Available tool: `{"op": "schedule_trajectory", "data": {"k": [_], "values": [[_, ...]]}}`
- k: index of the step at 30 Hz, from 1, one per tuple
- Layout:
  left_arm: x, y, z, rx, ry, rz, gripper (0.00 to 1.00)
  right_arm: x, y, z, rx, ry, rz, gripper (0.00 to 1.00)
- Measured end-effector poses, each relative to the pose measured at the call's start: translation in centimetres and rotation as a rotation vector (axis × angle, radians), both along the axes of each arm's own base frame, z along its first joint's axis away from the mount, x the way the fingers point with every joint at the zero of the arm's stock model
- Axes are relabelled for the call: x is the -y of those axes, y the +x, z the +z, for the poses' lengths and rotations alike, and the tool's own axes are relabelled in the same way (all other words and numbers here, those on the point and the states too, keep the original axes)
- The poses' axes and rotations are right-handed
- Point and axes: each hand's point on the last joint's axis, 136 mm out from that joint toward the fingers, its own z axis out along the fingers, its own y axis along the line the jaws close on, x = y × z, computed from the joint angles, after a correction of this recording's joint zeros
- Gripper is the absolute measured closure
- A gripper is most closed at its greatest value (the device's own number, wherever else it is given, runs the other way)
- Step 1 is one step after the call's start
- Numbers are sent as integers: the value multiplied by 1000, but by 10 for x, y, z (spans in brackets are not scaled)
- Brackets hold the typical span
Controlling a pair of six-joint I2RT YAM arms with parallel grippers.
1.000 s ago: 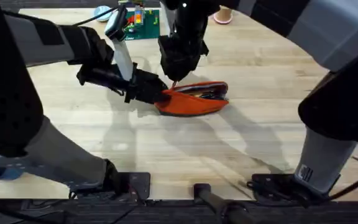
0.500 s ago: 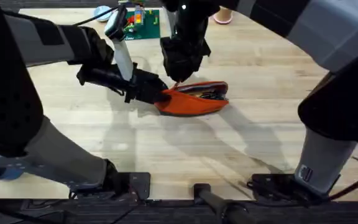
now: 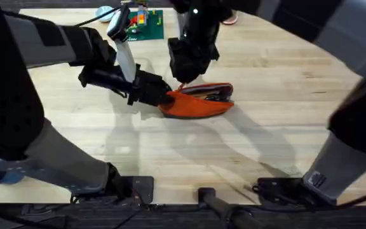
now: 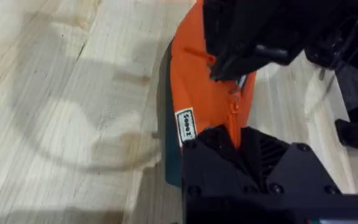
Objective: Unzip the bag, pick up the pens from the table one at a time and place them inside, then zip the bag closed.
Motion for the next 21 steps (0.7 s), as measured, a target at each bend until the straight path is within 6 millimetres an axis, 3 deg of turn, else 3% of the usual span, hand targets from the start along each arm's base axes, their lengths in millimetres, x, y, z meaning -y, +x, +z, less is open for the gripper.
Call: {"op": "schedule_trajectory", "data": {"k": [21], "values": [[0,-1,0,-9,3,-1,958,107,-24,1,7,15,-206,966]]}}
